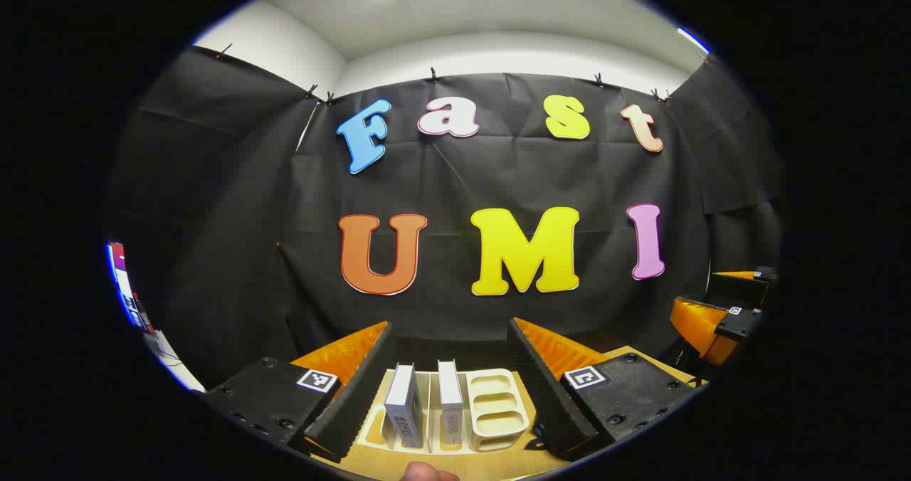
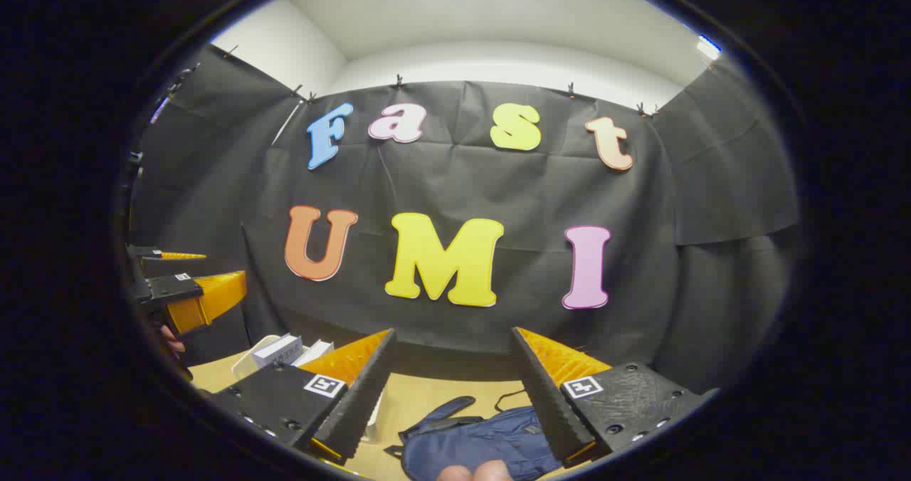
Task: Open the schoolbag, grab two books from the bookshelf and put them into the schoolbag.
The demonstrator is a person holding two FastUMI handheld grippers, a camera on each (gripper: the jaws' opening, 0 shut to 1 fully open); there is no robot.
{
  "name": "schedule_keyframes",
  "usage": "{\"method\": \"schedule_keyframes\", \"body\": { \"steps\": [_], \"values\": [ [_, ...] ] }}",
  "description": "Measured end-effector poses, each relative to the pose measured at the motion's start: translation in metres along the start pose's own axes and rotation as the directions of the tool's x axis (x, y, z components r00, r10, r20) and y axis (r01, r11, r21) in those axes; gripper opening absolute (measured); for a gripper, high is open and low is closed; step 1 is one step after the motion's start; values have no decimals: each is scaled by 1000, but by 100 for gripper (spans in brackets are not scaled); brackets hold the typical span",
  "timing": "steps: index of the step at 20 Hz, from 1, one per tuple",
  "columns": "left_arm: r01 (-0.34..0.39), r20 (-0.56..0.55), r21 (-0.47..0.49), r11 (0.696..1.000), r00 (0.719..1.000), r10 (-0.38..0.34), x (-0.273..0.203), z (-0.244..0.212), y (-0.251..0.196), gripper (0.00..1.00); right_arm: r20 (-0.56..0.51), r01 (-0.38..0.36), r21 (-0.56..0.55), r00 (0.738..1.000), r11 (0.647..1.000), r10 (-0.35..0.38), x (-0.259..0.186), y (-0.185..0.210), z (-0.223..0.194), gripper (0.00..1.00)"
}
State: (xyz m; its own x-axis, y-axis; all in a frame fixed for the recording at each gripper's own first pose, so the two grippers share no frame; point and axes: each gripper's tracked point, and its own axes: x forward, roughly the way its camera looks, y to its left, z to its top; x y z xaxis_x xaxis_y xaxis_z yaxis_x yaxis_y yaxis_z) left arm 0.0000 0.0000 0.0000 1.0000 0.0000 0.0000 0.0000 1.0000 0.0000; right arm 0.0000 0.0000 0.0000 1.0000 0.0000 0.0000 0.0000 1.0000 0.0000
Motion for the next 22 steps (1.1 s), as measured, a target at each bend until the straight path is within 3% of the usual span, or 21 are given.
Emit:
{"method": "schedule_keyframes", "body": {
  "steps": [8, 9, 10, 22],
  "values": [
    [23, -22, 6, 1000, 1000, -23, 12, -11, -4, 99, -27, 30, -10, 999, 999, -31, 7, -8, -8, 95],
    [24, -22, 6, 1000, 999, -24, 13, -10, -4, 94, -32, 28, -13, 999, 1000, -29, 6, -6, -10, 95],
    [24, -22, 2, 1000, 999, -24, 14, -10, -4, 99, -40, 22, -19, 999, 1000, -23, 6, -4, -12, 95],
    [24, -37, -2, 1000, 999, -24, 14, -18, -2, 100, -100, -7, -43, 995, 999, 2, 2, 5, -32, 97]
  ]
}}
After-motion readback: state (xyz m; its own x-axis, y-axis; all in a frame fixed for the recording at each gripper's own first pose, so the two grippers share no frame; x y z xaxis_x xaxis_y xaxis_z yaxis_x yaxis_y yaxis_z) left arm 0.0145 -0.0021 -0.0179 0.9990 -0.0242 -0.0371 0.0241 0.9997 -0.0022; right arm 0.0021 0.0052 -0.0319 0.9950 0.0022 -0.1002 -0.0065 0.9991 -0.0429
